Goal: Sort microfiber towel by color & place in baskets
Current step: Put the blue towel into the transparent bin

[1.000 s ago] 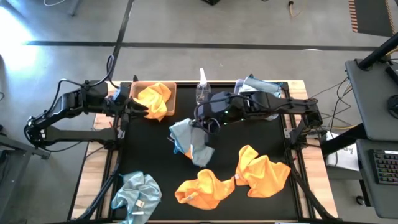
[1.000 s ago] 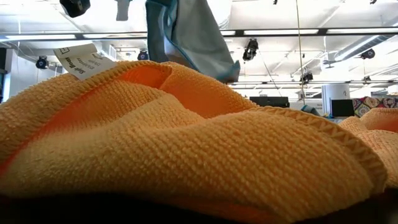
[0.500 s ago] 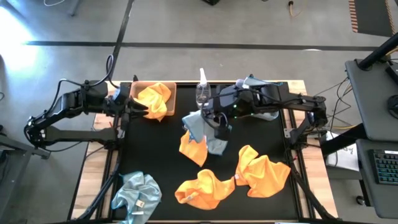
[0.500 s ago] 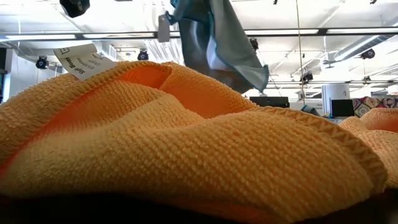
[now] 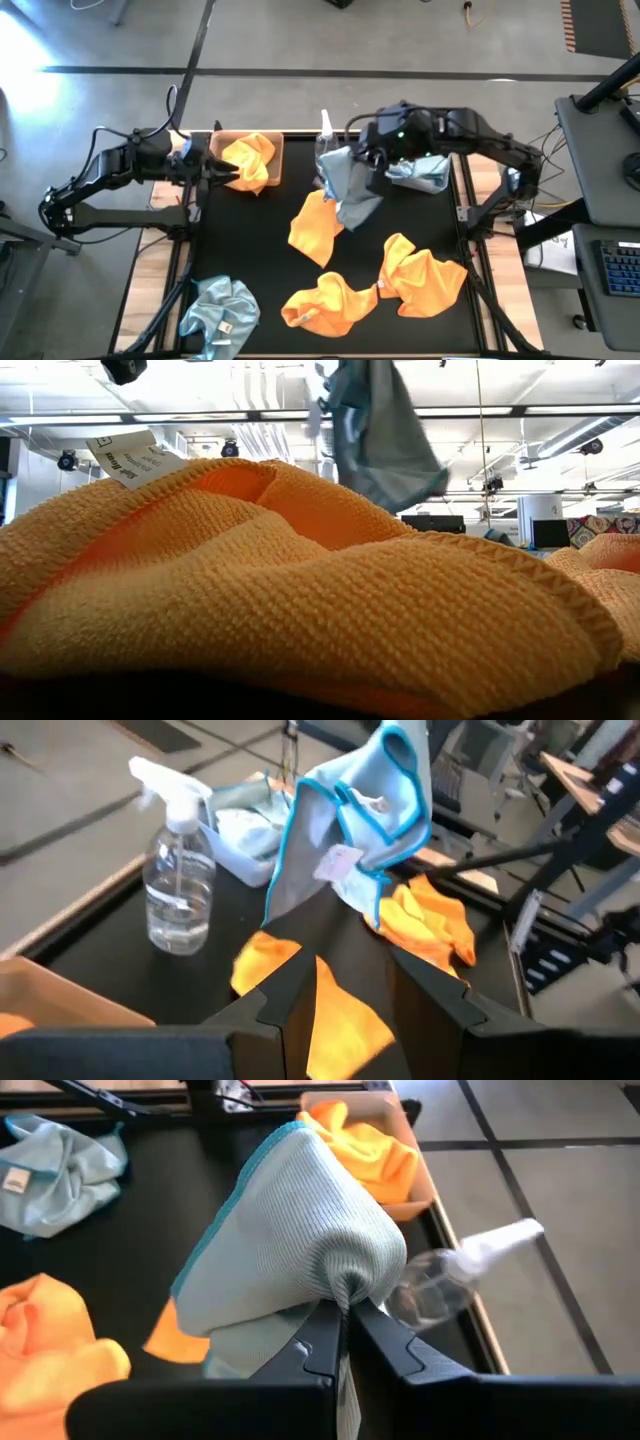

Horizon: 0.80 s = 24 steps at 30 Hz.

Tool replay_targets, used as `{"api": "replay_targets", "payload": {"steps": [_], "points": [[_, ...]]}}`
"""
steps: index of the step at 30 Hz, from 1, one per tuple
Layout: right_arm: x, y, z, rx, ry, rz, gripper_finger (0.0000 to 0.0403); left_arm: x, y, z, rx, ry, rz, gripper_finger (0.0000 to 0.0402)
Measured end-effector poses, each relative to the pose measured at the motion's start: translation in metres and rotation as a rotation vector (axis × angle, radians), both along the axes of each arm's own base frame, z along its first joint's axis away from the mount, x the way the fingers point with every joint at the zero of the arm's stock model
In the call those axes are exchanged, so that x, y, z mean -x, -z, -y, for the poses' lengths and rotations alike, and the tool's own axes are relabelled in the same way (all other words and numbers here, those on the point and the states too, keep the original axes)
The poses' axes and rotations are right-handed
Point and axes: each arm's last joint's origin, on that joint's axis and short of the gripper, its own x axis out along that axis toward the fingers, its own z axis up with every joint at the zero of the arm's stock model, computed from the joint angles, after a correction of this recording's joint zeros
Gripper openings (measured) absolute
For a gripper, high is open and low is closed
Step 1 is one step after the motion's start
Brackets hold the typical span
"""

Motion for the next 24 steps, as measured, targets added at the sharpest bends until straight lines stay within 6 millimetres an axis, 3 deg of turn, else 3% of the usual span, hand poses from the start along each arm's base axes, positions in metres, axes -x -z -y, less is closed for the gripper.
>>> {"api": "replay_targets", "payload": {"steps": [12, 24], "points": [[0.058, -0.021, 0.018, 0.066, 0.063, 0.035, 0.0011, -0.008, -0.005, -0.006, -0.057, -0.131, 0.043, 0.0107], [0.097, 0.007, 0.068, 0.169, 0.443, -0.049, 0.0011, -0.027, -0.01, -0.013, -0.075, -0.156, 0.101, 0.0107]]}}
